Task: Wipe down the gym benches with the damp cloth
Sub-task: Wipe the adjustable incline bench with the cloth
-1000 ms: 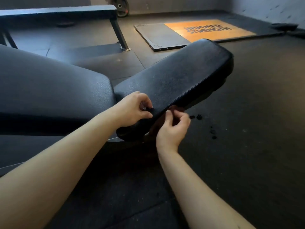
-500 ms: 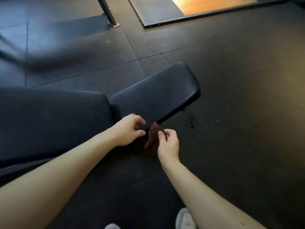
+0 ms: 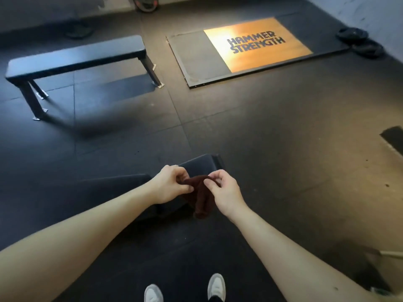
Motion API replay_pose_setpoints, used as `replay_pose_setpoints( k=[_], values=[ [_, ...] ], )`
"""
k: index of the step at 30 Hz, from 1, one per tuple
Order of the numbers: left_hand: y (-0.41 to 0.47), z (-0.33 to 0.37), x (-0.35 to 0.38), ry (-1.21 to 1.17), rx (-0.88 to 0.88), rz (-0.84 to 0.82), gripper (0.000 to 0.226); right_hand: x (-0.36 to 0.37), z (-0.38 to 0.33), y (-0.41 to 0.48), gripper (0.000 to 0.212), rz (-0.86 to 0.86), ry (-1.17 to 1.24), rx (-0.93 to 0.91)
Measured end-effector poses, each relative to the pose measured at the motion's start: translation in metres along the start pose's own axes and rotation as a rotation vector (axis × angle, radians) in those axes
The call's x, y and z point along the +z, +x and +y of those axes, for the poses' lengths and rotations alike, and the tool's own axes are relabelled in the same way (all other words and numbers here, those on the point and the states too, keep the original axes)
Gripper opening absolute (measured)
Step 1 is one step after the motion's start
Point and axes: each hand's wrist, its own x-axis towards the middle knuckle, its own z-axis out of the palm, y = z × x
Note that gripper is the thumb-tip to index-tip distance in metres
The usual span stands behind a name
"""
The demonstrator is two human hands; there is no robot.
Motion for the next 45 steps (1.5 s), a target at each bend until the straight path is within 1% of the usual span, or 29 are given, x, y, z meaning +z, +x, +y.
replay_pose_setpoints(
  k=[2,4,7,9,13,15,17,19,20,22,25,30,35,38,41,43,45],
  values=[
    [-0.009,0.032,-0.010,-0.026,-0.056,0.007,0.017,-0.025,-0.025,0.000,0.007,0.005,-0.114,-0.051],
    [-0.012,0.057,-0.014,-0.020,-0.076,0.023,0.018,-0.045,-0.041,0.009,0.007,0.001,-0.279,-0.114],
    [-0.004,0.078,-0.017,-0.025,-0.079,0.117,0.021,-0.064,-0.060,0.035,0.006,0.029,-0.607,-0.237],
    [0.007,0.084,-0.021,-0.077,-0.101,0.185,0.021,-0.069,-0.076,0.056,0.003,0.004,-0.672,-0.266],
    [0.039,0.080,-0.031,-0.139,-0.171,0.286,0.022,-0.060,-0.094,0.113,0.006,-0.116,-0.605,-0.155],
    [0.067,0.066,-0.039,-0.233,-0.227,0.350,0.025,-0.047,-0.100,0.153,0.010,-0.200,-0.467,-0.034],
    [0.080,0.060,-0.040,-0.290,-0.239,0.361,0.033,-0.041,-0.101,0.173,0.012,-0.256,-0.307,0.063],
    [0.108,0.051,-0.047,-0.356,-0.244,0.363,0.040,-0.035,-0.107,0.207,0.011,-0.307,-0.207,0.133],
    [0.118,0.049,-0.050,-0.380,-0.251,0.369,0.036,-0.034,-0.111,0.219,0.011,-0.343,-0.148,0.183],
    [0.136,0.050,-0.060,-0.399,-0.279,0.407,0.019,-0.031,-0.125,0.243,0.012,-0.408,-0.049,0.251],
    [0.150,0.055,-0.076,-0.452,-0.356,0.478,0.011,-0.023,-0.147,0.273,0.013,-0.522,-0.044,0.287],
    [0.163,0.058,-0.100,-0.533,-0.493,0.615,0.014,0.006,-0.167,0.322,0.031,-0.791,-0.099,0.311],
    [0.178,0.058,-0.097,-0.641,-0.691,0.803,0.011,0.048,-0.165,0.371,0.038,-1.089,-0.199,0.329],
    [0.188,0.071,-0.088,-0.698,-0.842,0.947,0.009,0.067,-0.161,0.394,0.042,-1.345,-0.314,0.357],
    [0.203,0.099,-0.073,-0.756,-1.045,1.136,0.008,0.073,-0.164,0.405,0.042,-1.624,-0.444,0.413],
    [0.213,0.122,-0.059,-0.780,-1.171,1.265,0.009,0.067,-0.167,0.405,0.041,-1.754,-0.507,0.437],
    [0.225,0.145,-0.042,-0.802,-1.286,1.357,0.009,0.053,-0.168,0.403,0.038,-1.846,-0.572,0.435]
  ],
)
